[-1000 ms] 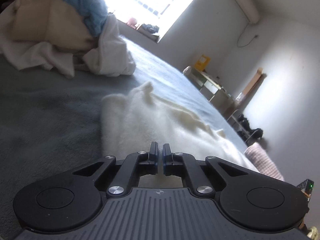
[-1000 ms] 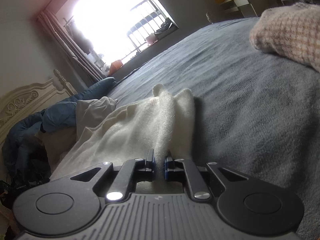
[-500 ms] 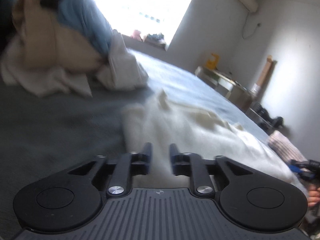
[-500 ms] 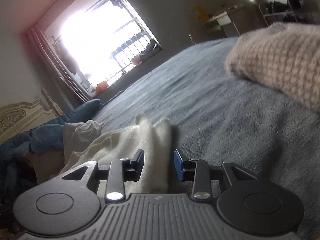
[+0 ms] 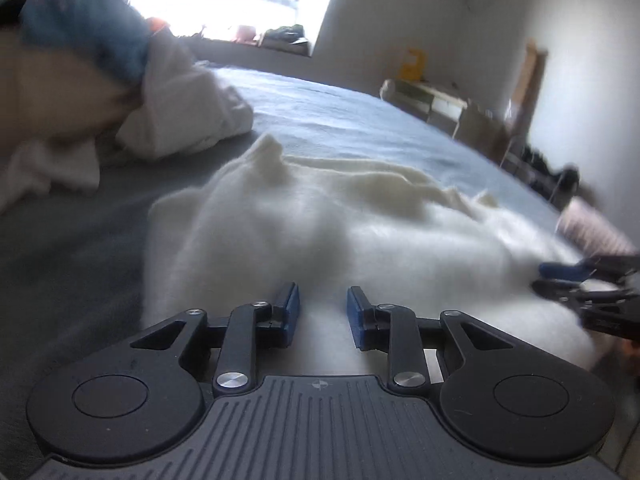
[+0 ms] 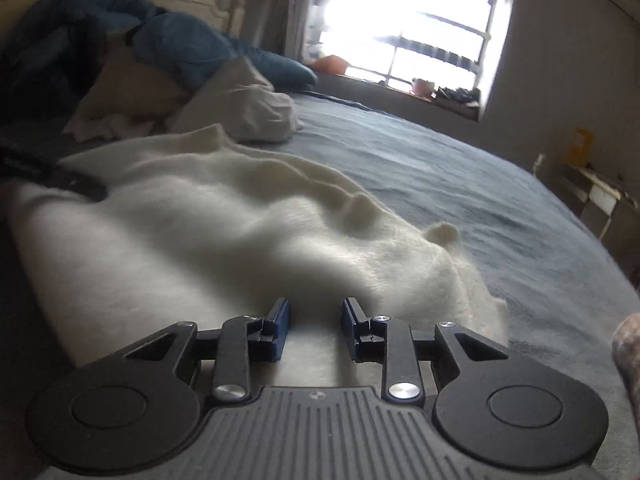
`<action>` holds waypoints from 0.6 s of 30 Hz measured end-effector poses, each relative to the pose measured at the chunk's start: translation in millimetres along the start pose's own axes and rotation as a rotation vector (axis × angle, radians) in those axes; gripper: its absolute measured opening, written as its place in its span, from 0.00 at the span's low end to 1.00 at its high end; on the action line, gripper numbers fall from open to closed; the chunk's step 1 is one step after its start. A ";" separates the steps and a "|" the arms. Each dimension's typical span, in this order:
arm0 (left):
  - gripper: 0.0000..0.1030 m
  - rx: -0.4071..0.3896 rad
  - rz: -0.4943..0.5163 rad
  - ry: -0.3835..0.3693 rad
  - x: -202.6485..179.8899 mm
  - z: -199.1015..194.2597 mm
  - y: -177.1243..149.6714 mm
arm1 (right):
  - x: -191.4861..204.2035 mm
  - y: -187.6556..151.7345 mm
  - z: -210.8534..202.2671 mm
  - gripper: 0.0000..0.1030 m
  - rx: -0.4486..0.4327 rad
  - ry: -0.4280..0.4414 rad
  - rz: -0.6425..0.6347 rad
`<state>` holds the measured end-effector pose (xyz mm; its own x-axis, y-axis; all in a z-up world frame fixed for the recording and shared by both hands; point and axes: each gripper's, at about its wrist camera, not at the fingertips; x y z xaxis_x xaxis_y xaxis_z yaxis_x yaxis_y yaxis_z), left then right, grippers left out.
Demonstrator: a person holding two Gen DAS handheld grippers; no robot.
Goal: Fold clothes
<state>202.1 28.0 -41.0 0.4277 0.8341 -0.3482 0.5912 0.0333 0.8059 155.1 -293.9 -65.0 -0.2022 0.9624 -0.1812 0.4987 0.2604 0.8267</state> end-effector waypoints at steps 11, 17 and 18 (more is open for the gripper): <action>0.31 -0.024 0.069 0.033 7.5 10.6 10.9 | 4.0 43.3 42.1 0.24 0.131 0.119 -0.021; 0.31 -0.073 0.013 -0.047 23.3 0.2 4.8 | -27.0 72.6 63.3 0.24 0.143 0.003 0.143; 0.31 -0.073 0.008 -0.055 24.2 0.0 5.0 | -20.0 78.9 59.7 0.24 0.123 0.047 0.127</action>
<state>215.5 48.3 -45.5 0.4702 0.8034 -0.3654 0.5371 0.0681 0.8408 248.8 -288.0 -28.0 -0.1683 0.9843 -0.0522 0.6213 0.1471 0.7697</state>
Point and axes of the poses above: each gripper's, at about its wrist camera, not at the fingertips, and z roughly the way its jaws point, x to its left, y to its top, and after that the axes turned 4 degrees about -y, right-handed
